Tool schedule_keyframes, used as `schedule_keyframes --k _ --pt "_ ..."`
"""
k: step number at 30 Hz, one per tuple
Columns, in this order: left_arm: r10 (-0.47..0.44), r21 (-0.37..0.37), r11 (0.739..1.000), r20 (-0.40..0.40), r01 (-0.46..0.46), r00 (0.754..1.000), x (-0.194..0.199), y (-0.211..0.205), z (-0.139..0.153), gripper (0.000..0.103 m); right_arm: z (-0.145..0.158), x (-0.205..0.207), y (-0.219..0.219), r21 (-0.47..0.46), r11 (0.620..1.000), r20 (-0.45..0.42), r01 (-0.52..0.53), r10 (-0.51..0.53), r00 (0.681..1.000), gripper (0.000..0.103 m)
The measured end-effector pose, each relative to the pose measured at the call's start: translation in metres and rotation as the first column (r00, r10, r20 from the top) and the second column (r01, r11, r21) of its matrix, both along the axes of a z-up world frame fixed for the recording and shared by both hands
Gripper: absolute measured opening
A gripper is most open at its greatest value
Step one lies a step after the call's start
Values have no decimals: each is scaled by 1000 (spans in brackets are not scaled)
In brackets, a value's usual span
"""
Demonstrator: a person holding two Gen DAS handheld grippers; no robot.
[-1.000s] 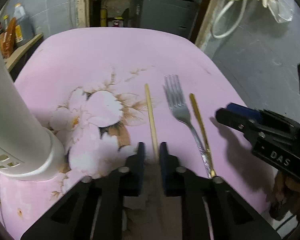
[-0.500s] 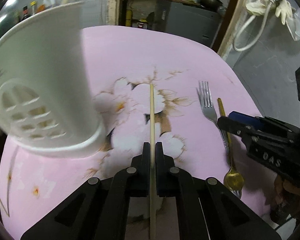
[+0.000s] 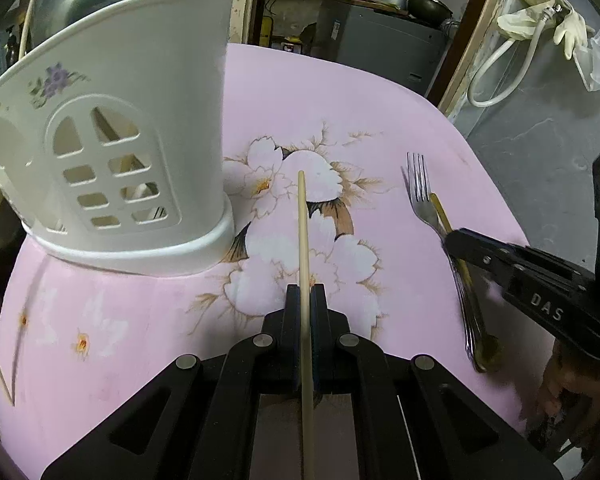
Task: Organize utensils
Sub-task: 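Lift the chopstick and gold spoon and carry them toward the caddy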
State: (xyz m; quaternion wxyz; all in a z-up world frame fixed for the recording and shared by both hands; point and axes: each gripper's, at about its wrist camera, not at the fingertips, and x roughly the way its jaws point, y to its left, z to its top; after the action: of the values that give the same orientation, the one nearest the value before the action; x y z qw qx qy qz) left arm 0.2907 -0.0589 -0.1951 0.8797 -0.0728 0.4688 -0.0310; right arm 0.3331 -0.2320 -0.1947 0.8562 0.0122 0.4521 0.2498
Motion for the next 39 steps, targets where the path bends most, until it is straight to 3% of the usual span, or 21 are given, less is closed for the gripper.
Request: schedule_keyframes --k 7,12,15,22,26,28,30,33,35,39 --pt "4 -13 1000 -3 -4 1000 -16 7 1 3 3 -24 -17 -29 1000 7 3 -3 1000 5" --pt "5 -33 999 -16 -6 1000 -35 13 4 3 10 -43 -20 -154 988 55 -20 29 998 5" --pt "-1 -50 999 -28 0 1000 -41 18 7 3 7 -45 -21 -174 985 58 -13 23 998 6" --pt "-60 -31 998 -72 57 996 -21 12 9 5 1 -29 -11 -174 984 57 44 -35 998 22" --pt "-104 30 994 -111 108 988 -6 5 8 16 -1 -22 -8 -187 980 60 65 -55 997 24" --pt "-129 52 989 -136 137 982 3 0 7 27 -3 -20 -13 -155 985 49 81 -74 996 25" --pt "-157 66 983 -159 169 975 10 -5 6 32 -4 -19 -19 -113 989 39 94 -90 995 25" --pt "-164 120 975 -165 185 973 16 -14 5 32 -5 -18 -20 -92 991 27 95 -93 995 25" --pt "-157 134 975 -160 179 975 14 -15 4 30 -5 -16 -20 -89 989 23 115 -113 993 15" --pt "-147 132 977 -144 166 979 14 -15 5 6 -5 -13 -22 -74 987 2 140 -140 990 6"
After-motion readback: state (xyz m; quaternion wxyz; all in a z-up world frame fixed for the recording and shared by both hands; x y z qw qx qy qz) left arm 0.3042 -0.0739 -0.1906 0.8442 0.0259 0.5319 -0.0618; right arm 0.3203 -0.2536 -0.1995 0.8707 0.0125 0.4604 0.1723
